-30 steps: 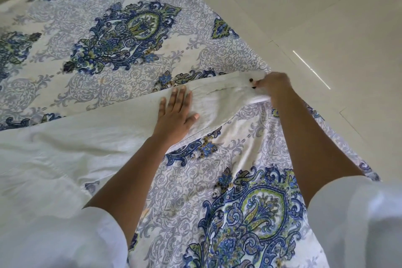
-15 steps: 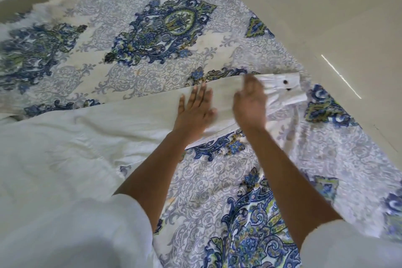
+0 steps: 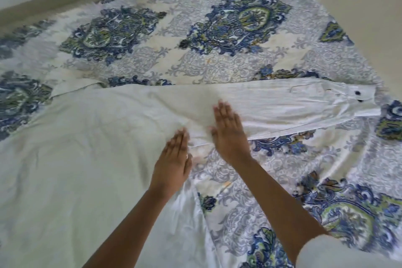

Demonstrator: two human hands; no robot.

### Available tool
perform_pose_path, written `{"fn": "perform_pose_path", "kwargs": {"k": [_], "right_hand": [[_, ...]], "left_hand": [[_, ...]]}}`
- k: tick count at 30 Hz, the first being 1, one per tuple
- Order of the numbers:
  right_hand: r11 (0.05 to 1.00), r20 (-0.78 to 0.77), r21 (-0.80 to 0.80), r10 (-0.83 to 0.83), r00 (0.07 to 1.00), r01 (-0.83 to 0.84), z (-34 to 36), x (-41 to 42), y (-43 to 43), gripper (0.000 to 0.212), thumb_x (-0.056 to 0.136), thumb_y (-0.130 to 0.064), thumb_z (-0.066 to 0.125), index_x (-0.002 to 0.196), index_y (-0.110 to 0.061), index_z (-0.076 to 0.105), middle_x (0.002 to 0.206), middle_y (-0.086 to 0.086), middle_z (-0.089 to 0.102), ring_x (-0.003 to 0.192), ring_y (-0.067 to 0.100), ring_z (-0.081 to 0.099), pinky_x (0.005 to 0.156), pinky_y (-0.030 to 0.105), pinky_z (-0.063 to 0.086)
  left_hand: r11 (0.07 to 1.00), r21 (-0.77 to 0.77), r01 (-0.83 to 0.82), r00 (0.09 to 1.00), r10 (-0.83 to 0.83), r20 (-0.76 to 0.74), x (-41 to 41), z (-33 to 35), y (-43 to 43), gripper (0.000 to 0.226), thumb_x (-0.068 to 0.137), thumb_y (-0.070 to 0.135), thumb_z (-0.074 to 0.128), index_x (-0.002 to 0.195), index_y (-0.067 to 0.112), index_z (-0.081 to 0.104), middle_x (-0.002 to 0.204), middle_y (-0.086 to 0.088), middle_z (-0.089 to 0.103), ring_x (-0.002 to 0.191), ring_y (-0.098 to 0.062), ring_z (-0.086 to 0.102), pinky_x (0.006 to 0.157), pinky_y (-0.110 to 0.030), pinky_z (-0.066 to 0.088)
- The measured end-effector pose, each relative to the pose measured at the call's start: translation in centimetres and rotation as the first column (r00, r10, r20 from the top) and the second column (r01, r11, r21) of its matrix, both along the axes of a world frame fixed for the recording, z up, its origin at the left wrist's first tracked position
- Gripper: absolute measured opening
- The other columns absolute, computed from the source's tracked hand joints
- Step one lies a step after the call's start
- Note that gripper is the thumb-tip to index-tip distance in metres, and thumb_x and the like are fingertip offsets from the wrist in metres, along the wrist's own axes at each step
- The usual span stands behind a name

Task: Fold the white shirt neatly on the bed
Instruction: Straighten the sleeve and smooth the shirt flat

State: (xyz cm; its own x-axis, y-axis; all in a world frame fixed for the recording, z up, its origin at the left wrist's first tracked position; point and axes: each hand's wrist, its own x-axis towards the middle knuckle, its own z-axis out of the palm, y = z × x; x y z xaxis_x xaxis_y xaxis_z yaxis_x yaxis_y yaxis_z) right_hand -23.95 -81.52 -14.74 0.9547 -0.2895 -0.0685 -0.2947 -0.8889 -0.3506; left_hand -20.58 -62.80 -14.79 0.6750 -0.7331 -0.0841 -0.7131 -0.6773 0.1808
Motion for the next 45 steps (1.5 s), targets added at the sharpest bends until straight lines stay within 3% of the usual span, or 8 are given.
{"fn": "perform_pose_path", "kwargs": {"k": [6, 13, 19, 24, 29, 33, 40, 45], "right_hand": [[0.995, -0.109, -0.091, -0.051, 0.993, 0.041, -2.3, -1.4, -3.3, 0.062, 0.093, -0.035, 0.009, 0.148, -0.008, 0.016, 0.157, 0.007, 0.013, 0.146, 0.021, 0.01, 0.116, 0.034, 0.006], [0.963, -0.085, -0.004, -0.27, 0.959, 0.271, 0.2, 1.6, -0.1, 0.058, 0.094, -0.03, 0.012, 0.147, -0.007, 0.019, 0.157, 0.011, 0.009, 0.146, 0.024, 0.006, 0.116, 0.038, -0.003], [0.956, -0.145, -0.087, 0.267, 0.953, -0.281, -0.2, 5.6, 5.6, 0.054, 0.096, -0.032, 0.025, 0.148, -0.022, 0.018, 0.158, 0.005, 0.007, 0.146, 0.028, 0.005, 0.116, 0.053, 0.011], [0.907, -0.24, -0.177, -0.416, 0.877, 0.382, -0.5, 5.8, 0.0, 0.051, 0.1, -0.038, 0.013, 0.149, -0.031, 0.0, 0.158, 0.006, -0.01, 0.145, 0.027, -0.01, 0.116, 0.055, -0.003], [0.986, -0.093, -0.091, 0.133, 0.987, -0.142, 1.0, 9.9, 6.1, 0.05, 0.099, -0.029, 0.014, 0.149, -0.027, 0.01, 0.158, 0.001, -0.006, 0.146, 0.023, -0.007, 0.115, 0.05, -0.004], [0.992, -0.113, -0.084, -0.108, 0.988, 0.098, 0.3, 12.5, 4.1, 0.049, 0.1, -0.027, 0.028, 0.147, -0.015, 0.021, 0.154, 0.008, 0.021, 0.144, 0.026, 0.012, 0.116, 0.047, 0.007], [0.979, -0.037, 0.133, -0.152, 0.988, 0.156, 1.3, 15.3, 0.2, 0.02, 0.088, -0.006, 0.046, 0.092, -0.013, 0.064, 0.107, 0.005, 0.06, 0.112, 0.025, 0.043, 0.103, 0.039, 0.023], [0.981, 0.149, -0.032, -0.187, 0.971, 0.193, 0.4, 14.4, 2.6, 0.027, 0.089, -0.008, 0.045, 0.114, -0.008, 0.055, 0.118, 0.012, 0.053, 0.116, 0.028, 0.043, 0.107, 0.04, 0.023]], "left_hand": [[0.994, -0.033, 0.108, 0.98, -0.101, 0.172, 0.3, 0.5, 0.5, 0.042, 0.077, 0.01, 0.04, 0.106, 0.003, 0.07, 0.11, -0.012, 0.07, 0.103, -0.02, 0.067, 0.096, -0.04, 0.047], [0.971, -0.239, 0.014, 1.0, -0.014, 0.002, 3.4, 2.9, 0.5, 0.035, 0.085, 0.02, 0.039, 0.099, 0.007, 0.068, 0.096, -0.006, 0.072, 0.09, -0.022, 0.068, 0.085, -0.035, 0.051], [0.977, -0.139, -0.162, 0.986, 0.152, -0.074, 9.7, 1.4, 2.2, 0.039, 0.082, 0.016, 0.032, 0.103, 0.004, 0.062, 0.109, -0.014, 0.061, 0.093, -0.034, 0.059, 0.077, -0.041, 0.052], [0.947, -0.231, -0.223, 0.974, 0.223, -0.03, 12.0, 1.5, 3.4, 0.04, 0.083, 0.02, 0.029, 0.098, 0.002, 0.061, 0.104, -0.014, 0.061, 0.09, -0.032, 0.058, 0.073, -0.039, 0.047], [0.952, -0.218, -0.216, 0.975, 0.222, -0.001, 13.2, 1.0, 1.7, 0.03, 0.087, 0.011, 0.044, 0.113, 0.003, 0.057, 0.117, -0.014, 0.056, 0.104, -0.033, 0.054, 0.08, -0.039, 0.045], [0.947, -0.205, -0.247, 0.965, 0.258, 0.033, 14.1, 0.7, 1.8, 0.028, 0.084, 0.005, 0.054, 0.112, 0.003, 0.057, 0.116, -0.016, 0.055, 0.104, -0.035, 0.053, 0.081, -0.041, 0.045], [0.855, -0.153, -0.495, 0.867, 0.497, -0.029, 20.2, 2.4, 3.5, 0.035, 0.094, 0.01, 0.043, 0.128, 0.004, 0.05, 0.129, -0.016, 0.047, 0.114, -0.031, 0.051, 0.089, -0.044, 0.047], [0.785, -0.117, -0.608, 0.793, 0.594, -0.137, 22.2, 3.5, 3.6, 0.028, 0.093, 0.009, 0.042, 0.115, 0.0, 0.057, 0.121, -0.02, 0.048, 0.108, -0.036, 0.052, 0.086, -0.043, 0.043]]}}
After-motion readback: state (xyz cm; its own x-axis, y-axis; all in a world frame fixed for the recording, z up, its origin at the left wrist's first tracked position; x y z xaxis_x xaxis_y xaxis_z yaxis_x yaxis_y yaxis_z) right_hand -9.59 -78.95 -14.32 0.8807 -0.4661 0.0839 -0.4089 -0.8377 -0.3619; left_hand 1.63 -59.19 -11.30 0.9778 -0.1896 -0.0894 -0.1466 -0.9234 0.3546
